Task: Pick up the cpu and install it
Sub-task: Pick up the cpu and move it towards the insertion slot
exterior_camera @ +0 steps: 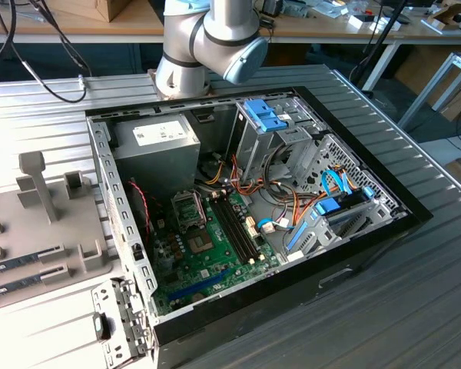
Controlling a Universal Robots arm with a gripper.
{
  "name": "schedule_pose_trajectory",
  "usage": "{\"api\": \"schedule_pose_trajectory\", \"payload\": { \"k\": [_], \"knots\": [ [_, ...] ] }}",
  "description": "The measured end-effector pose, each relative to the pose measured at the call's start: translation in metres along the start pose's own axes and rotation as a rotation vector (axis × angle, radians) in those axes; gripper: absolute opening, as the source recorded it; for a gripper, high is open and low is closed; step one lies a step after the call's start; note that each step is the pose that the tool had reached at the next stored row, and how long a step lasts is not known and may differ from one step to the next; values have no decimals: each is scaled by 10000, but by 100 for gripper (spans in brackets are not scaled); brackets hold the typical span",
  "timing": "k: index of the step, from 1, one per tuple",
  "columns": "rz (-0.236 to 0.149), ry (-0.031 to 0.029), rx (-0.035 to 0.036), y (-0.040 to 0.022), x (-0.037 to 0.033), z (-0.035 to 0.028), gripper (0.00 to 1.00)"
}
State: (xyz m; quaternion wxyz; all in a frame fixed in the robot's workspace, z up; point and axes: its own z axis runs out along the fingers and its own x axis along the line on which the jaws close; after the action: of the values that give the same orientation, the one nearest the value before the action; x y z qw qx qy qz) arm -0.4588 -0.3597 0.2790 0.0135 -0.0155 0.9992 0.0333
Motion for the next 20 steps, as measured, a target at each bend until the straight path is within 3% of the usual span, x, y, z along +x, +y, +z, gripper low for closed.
{"api": "schedule_pose_trajectory", "payload": {
  "k": [6,20],
  "knots": [
    [0,1,0,5,-3,-83,47],
    [0,0,0,10,-4,-148,47]
  ]
}}
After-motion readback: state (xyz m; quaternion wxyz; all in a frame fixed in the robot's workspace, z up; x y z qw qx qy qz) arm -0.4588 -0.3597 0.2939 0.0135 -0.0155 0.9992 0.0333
